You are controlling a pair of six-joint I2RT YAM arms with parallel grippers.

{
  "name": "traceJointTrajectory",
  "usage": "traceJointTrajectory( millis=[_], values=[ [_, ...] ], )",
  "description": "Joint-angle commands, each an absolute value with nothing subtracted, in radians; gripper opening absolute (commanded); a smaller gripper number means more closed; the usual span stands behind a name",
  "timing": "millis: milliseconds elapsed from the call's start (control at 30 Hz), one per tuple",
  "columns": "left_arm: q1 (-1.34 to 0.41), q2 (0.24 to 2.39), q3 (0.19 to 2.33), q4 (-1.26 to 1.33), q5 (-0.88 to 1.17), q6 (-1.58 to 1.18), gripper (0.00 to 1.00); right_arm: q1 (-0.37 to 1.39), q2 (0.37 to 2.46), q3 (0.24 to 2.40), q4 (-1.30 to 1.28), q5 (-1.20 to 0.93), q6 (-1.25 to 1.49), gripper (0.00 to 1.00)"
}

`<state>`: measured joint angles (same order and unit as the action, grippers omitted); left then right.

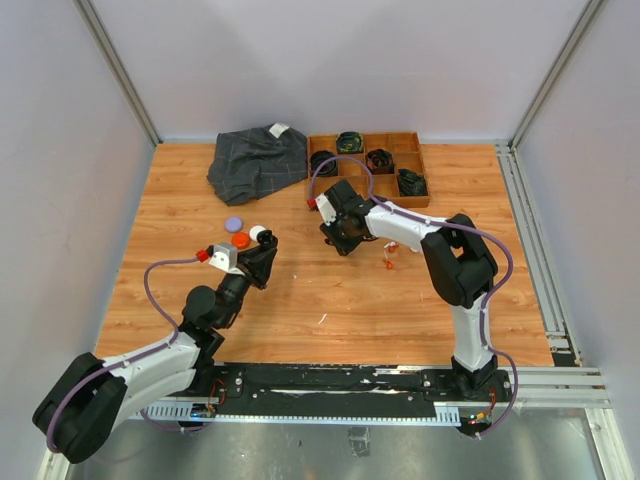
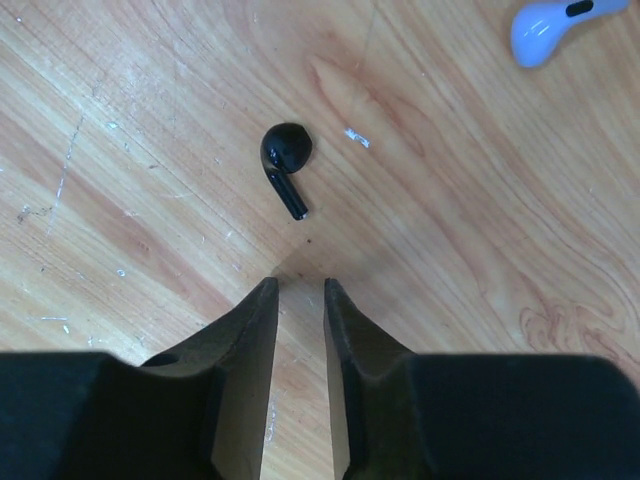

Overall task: Insert the wireless bluetooth earbuds into the charging case
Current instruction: Move the earbud to the center of the board.

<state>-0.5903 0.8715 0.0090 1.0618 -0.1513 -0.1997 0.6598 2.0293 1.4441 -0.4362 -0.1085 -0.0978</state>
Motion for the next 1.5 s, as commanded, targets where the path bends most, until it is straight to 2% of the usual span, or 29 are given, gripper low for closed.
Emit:
traceJointTrajectory(
  millis=[0, 200, 533, 767, 1100, 1467],
  values=[
    [-0.583, 0.852, 0.005, 1.101, -0.150, -0.198, 0.00, 0.652, 2.020, 1.437, -0.413, -0.133, -0.132, 0.29],
    [-0.583, 0.850, 0.003, 1.101, -0.152, -0.196, 0.00, 0.652, 2.064, 1.489, -0.360, -0.183, -0.240, 0.39],
    [-0.583, 0.858, 0.003, 1.106, -0.149, -0.195, 0.00, 0.651, 2.140, 1.568, -0.370, -0.238, -0.291, 0.40],
    [-0.583, 0.853, 0.003, 1.105, -0.149, -0.193, 0.00, 0.651, 2.168, 1.596, -0.416, -0.213, -0.297, 0.34],
    [-0.583, 0.860, 0.003, 1.111, -0.145, -0.190, 0.00, 0.652, 2.133, 1.572, -0.502, -0.151, -0.213, 0.16],
    [-0.583, 0.835, 0.000, 1.103, -0.154, -0.179, 0.00, 0.652, 2.008, 1.433, -0.637, -0.054, -0.022, 0.17]
  ],
)
